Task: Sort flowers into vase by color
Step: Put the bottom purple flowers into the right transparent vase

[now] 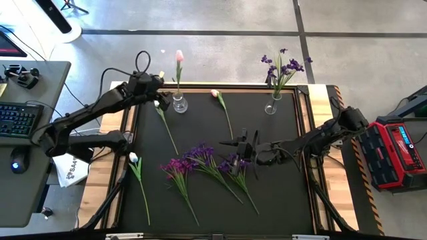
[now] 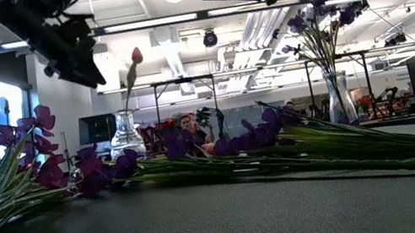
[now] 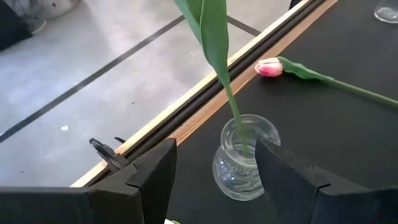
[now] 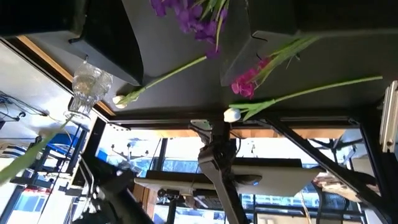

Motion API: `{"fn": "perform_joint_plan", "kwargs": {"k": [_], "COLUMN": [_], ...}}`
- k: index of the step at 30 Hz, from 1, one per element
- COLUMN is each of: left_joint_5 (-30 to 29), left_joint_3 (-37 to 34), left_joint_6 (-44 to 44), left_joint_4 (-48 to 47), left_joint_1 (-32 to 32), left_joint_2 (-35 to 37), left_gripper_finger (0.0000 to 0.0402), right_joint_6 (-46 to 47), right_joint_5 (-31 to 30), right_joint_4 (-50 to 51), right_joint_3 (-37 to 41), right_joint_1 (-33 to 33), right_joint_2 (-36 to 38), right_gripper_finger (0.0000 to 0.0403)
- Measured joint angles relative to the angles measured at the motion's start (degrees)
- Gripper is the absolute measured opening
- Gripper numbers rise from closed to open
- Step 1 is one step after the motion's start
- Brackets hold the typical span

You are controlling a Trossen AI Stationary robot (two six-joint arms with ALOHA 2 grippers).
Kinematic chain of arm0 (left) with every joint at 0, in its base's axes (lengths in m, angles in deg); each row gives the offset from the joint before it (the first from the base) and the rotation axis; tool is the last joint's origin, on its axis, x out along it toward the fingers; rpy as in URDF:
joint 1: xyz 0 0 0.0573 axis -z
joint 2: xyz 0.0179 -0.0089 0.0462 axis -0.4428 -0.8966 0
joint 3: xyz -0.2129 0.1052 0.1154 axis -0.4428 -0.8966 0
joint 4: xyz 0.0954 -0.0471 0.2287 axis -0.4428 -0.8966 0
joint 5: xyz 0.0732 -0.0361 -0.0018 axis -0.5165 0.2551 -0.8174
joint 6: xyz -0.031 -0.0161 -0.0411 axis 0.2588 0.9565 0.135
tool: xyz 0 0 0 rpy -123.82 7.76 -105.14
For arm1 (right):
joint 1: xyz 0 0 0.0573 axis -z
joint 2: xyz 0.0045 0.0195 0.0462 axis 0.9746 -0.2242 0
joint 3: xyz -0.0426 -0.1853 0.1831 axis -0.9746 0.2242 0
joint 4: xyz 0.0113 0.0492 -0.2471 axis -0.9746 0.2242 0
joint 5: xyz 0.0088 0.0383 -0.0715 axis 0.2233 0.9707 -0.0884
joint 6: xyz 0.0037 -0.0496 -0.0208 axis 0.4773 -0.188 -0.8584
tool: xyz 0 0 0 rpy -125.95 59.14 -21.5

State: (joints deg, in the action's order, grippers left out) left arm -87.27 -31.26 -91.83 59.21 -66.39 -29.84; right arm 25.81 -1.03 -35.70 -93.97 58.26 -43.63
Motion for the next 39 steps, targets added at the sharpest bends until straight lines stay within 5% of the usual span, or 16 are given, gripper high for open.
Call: {"fn": "perform_joint_plan", "kwargs": {"k": [6, 10, 15, 20, 24, 31, 39], "left_joint_5": [-3.1, -3.8, -4.0, -6.8, -11.2, -15.9, -17.0], "left_joint_3": [1.0, 1.0, -1.0, -3.6, -6.4, -10.8, -15.3], "left_joint_6": [1.9, 3.3, 4.8, 5.4, 5.5, 8.2, 10.8], "left_joint_4": [-1.6, -1.9, 0.7, 4.0, 6.5, 7.3, 10.1], "left_joint_1": [6.5, 13.0, 23.5, 33.1, 38.8, 43.8, 45.2], "left_joint_2": [4.6, 8.5, 12.1, 13.0, 12.9, 12.9, 12.9], "left_gripper_finger": [0.0205, 0.0205, 0.0204, 0.0204, 0.0204, 0.0204, 0.0204], "right_joint_6": [6.9, 11.6, 16.5, 26.7, 39.6, 62.3, 68.1], "right_joint_5": [1.4, 13.2, 16.7, 26.9, 27.4, 27.7, 36.6], "right_joint_4": [8.2, 11.4, 11.6, 13.1, 28.1, 62.3, 58.7], "right_joint_3": [0.0, 0.0, 0.0, 0.0, -3.5, -10.9, -11.3], "right_joint_1": [-0.4, -0.8, -0.7, -2.8, -4.6, -6.8, -7.3], "right_joint_2": [2.9, 3.3, 2.9, 2.9, 2.8, 1.2, -6.7], "right_gripper_finger": [0.0197, 0.0197, 0.0197, 0.0198, 0.0219, 0.0267, 0.0272]}}
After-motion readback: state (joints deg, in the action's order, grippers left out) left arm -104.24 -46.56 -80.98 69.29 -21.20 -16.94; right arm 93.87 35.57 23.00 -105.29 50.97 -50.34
